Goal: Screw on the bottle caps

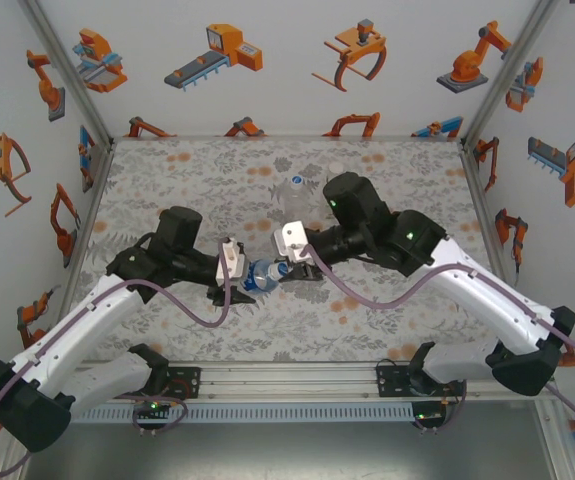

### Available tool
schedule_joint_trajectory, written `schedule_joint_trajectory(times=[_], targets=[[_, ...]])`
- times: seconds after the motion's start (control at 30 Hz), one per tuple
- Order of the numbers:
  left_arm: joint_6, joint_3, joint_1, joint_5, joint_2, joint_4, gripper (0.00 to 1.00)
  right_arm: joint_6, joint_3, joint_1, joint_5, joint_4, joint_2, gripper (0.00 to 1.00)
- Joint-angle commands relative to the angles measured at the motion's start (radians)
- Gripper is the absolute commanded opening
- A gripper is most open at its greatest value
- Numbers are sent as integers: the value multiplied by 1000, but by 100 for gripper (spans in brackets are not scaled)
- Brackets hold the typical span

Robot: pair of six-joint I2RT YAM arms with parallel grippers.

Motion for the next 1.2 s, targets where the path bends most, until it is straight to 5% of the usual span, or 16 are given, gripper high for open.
schedule_joint_trajectory(times=[0.0, 0.2, 0.43, 0.63, 0.8, 0.9, 1.03, 1.17], targets=[[22, 23, -2, 42, -8, 14, 0, 77, -30, 12, 19, 47, -21, 22], [9, 27, -1, 15, -14, 14, 0, 561, -152, 12, 221, 234, -94, 0], [-7, 35, -1, 1, -2, 20, 0, 1403, -293, 12, 604, 330, -183, 0], [-10, 33, -1, 0, -3, 23, 0, 1920, -412, 10, 750, 335, -248, 0], [-11, 33, -1, 4, 0, 26, 0, 1884, -428, 10, 704, 390, -241, 0], [-12, 32, -1, 4, -3, 25, 0, 1770, -409, 10, 682, 407, -243, 22], [-11, 32, -2, 4, -4, 25, 0, 1505, -366, 8, 654, 417, -269, 48], [-8, 29, -1, 5, -6, 25, 0, 1065, -333, 8, 507, 441, -306, 50]])
